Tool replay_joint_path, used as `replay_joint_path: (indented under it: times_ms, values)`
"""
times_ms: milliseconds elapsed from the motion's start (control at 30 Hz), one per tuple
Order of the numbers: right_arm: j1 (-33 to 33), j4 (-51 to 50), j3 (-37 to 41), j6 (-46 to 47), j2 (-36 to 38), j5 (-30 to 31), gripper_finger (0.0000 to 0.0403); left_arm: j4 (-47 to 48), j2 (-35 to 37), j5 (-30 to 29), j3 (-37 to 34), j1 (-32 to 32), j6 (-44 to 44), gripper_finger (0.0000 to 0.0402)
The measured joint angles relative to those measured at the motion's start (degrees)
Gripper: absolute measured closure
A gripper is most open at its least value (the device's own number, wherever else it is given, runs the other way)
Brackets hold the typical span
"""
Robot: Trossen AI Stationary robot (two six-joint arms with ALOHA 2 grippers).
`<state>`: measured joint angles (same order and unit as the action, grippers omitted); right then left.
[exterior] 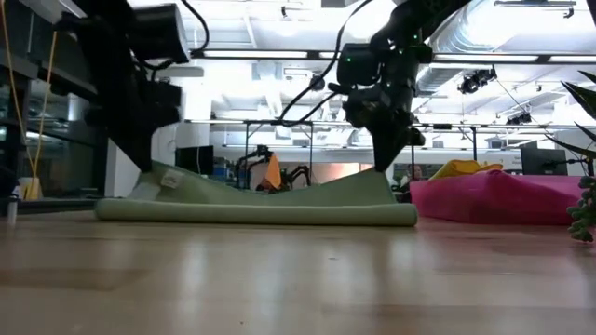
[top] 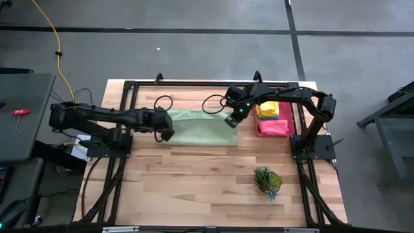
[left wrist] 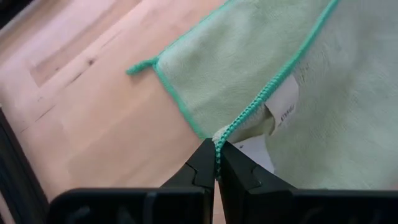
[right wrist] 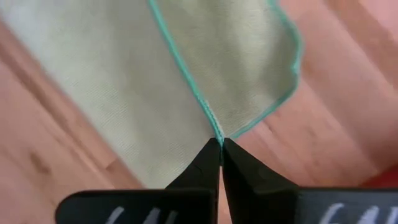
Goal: Fold microfiber towels
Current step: Fold the light green microfiber cloth
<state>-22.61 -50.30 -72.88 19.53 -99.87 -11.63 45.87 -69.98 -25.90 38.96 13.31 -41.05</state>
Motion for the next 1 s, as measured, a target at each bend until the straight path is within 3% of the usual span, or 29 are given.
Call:
replay_joint_path:
  times_ms: [333,533,1000]
  values:
    - [-0.2,0.7,0.0,5.5,-1.1,3.1,0.0403,-4.0,-9.3,-3.6,0.0,4.2,2.8,0.0401]
    - [-0.2,4.5,0.0,6.8,-4.2,3.2,0.0403,-4.6,-8.7,-5.3,0.0,5.9,2.4,0.0401]
    - [-1.8,6.1,0.0,9.1,-3.9,8.9,0.0403,-11.7,-8.7,-8.1,0.0,10.8,6.2,0.0401]
